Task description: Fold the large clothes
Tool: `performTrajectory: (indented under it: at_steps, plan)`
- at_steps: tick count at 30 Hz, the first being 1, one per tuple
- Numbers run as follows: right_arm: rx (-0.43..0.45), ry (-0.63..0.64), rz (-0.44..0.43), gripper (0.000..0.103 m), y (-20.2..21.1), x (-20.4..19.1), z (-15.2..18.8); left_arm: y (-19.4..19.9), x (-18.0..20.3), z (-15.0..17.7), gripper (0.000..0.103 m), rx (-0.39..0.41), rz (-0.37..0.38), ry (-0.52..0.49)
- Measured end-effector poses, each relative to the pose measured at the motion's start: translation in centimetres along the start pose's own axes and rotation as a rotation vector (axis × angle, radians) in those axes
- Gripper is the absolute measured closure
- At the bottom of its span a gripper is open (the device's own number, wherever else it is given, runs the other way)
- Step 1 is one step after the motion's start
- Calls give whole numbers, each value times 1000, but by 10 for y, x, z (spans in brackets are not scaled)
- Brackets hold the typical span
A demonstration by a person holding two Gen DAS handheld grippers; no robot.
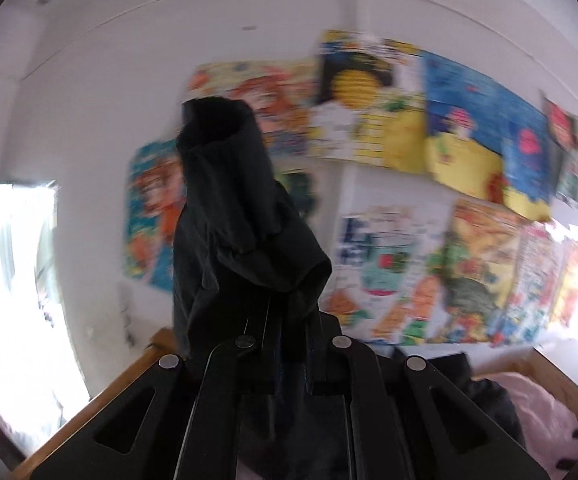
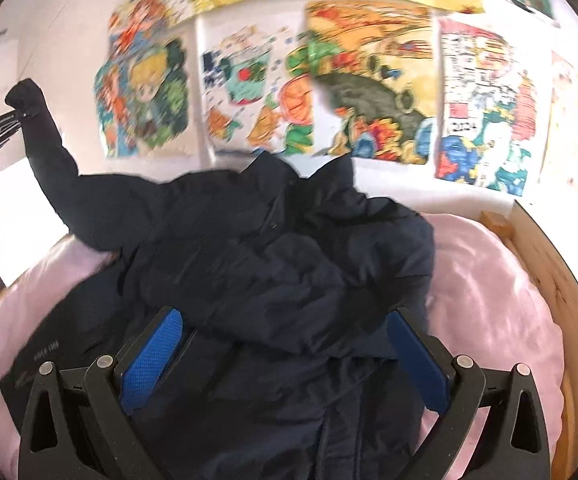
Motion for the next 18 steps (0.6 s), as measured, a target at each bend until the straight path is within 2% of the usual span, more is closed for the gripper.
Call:
performTrajectory:
  at_steps: [4, 10, 14, 18]
  plan:
    - [47, -76, 10, 0, 13, 23, -10, -8, 70, -5, 97, -1, 81, -96]
    - [109, -185, -11, 0, 31, 55, -20, -15, 154, 16, 97, -43, 215, -246]
    - [146, -309, -59, 0, 36, 82, -23, -16, 195, 50, 97, -80, 283, -328]
    - [147, -399, -50, 0, 35, 105, -16, -22, 230, 86, 97, -117, 339, -367]
Point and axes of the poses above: each gripper's, at about its wrist camera, not at the fingertips, and y roughly against the way its jaws point, x to its right, z to its underside, the point moved 8 cm from there along -y, roughly the way its jaws point, and after that the axes turned 6 degrees about -z, right-handed, at the moved point
